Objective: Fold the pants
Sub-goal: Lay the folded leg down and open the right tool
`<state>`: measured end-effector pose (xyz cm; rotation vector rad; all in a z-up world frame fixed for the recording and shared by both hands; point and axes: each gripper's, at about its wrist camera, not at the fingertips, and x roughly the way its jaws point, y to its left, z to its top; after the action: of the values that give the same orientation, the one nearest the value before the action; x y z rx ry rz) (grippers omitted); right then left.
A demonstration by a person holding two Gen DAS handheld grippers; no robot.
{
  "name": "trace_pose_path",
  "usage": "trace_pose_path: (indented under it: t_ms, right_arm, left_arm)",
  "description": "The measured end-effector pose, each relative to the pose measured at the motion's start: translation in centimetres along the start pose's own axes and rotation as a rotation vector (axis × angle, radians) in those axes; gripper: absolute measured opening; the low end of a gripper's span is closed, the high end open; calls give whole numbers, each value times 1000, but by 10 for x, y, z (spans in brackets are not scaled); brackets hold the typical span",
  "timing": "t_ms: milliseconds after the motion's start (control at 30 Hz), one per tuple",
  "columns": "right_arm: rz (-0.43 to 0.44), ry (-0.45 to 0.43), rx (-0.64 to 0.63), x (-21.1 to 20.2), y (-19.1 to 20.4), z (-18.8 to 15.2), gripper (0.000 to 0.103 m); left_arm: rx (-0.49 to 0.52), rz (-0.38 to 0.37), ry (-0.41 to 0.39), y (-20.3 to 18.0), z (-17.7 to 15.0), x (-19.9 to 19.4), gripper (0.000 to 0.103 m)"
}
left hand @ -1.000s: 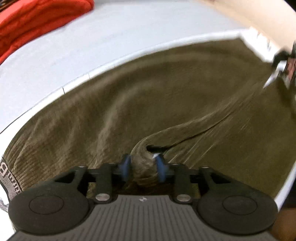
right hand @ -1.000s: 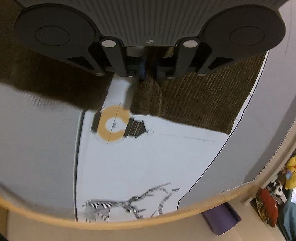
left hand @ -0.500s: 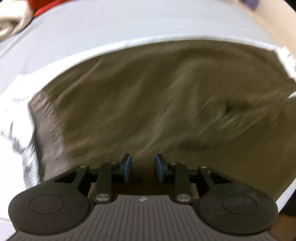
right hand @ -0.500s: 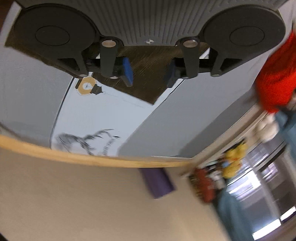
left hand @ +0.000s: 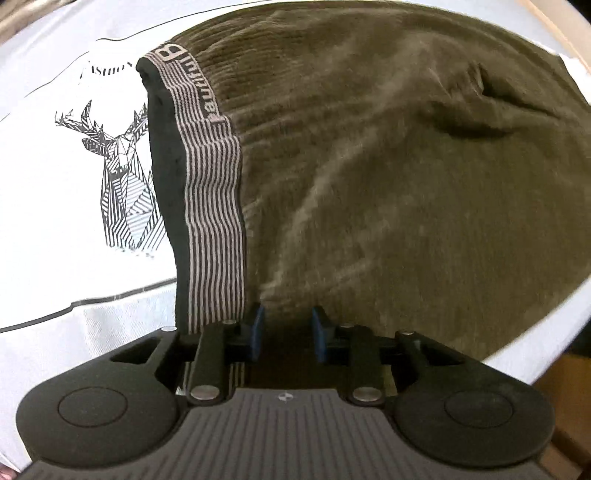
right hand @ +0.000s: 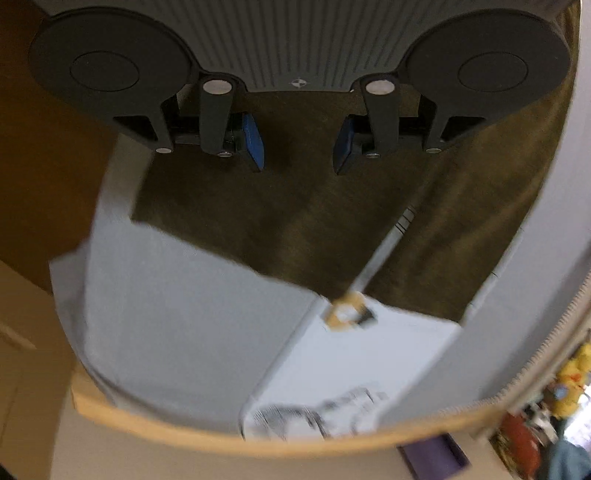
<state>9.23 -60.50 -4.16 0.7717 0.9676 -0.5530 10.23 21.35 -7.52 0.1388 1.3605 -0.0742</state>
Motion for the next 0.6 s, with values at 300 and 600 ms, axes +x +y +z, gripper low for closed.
trace_pose_path:
  t_ms: [300, 600]
  right_arm:
    - [-138, 159, -161, 44, 2, -23, 44]
    - [-144, 114, -254, 53, 12, -21, 49]
  left_arm:
    - [145, 79, 29, -31, -38, -5, 27]
    - [73, 28, -85, -42, -31, -31, 31]
